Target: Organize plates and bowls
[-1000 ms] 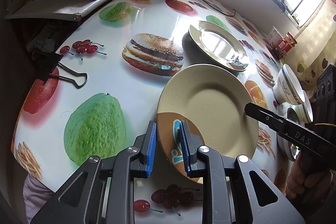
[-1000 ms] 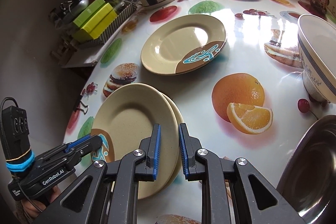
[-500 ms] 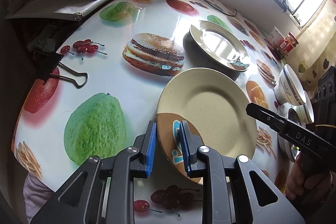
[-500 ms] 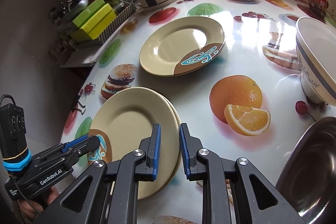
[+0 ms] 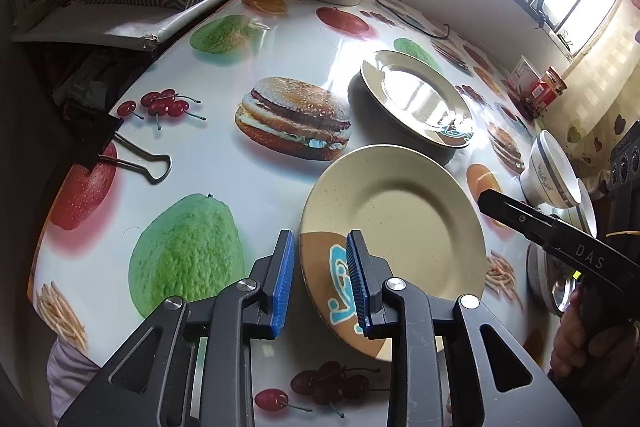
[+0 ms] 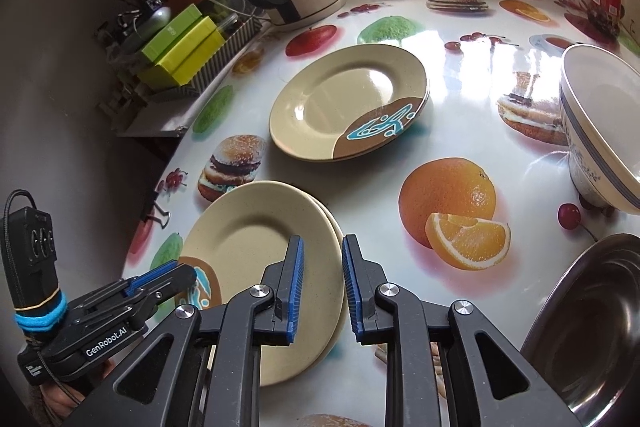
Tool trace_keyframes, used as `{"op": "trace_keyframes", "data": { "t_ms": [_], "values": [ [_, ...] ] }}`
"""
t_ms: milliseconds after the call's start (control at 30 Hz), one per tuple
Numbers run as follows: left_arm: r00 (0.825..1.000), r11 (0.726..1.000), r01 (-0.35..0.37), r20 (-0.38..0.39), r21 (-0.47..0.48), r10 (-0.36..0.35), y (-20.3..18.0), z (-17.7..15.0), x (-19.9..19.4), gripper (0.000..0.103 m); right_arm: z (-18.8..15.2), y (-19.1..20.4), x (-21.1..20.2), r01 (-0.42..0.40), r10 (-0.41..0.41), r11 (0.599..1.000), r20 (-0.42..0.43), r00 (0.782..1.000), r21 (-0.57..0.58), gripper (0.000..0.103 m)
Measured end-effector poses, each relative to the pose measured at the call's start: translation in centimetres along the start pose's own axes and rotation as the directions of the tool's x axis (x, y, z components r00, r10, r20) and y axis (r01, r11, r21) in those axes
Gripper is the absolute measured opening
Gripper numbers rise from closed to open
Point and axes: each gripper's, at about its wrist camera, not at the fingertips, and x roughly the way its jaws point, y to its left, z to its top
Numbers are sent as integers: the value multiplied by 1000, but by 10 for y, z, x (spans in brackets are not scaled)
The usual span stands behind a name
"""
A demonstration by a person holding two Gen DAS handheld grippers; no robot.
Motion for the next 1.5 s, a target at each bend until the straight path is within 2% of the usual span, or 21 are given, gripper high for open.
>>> {"op": "trace_keyframes", "data": {
  "t_ms": [67, 133, 467, 767, 967, 1067, 1233, 1500],
  "values": [
    [1000, 1000, 12, 7, -3, -12, 1, 5, -2, 37, 3, 1, -2, 1, -1, 1000, 7, 1000, -4, 22],
    [1000, 1000, 17, 15, -5, -17, 1, 12, -3, 40, 7, 1, -5, 2, -2, 1000, 16, 1000, -5, 25],
    [997, 997, 69, 30, -20, -68, 0, 64, 9, 40, 41, -13, -13, 42, -45, 998, 74, 996, 40, 41],
    [997, 997, 77, 8, 9, -77, -6, 110, 38, 40, 81, -41, 8, 59, -70, 989, 79, 994, 135, 42],
    [994, 995, 101, -45, -2, -101, -9, 134, 67, 40, 99, -54, 27, 82, -92, 983, 58, 994, 162, 42],
    [994, 995, 98, -46, 19, -97, -14, 141, 77, 40, 105, -60, 35, 96, -105, 980, 48, 993, 174, 42],
    [990, 993, 118, -78, -13, -119, -14, 150, 94, 40, 112, -67, 46, 96, -106, 976, 38, 994, 195, 42],
    [989, 995, 104, -103, -8, -104, -15, 151, 107, 40, 117, -68, 59, 108, -113, 976, 17, 993, 191, 42]
  ]
}}
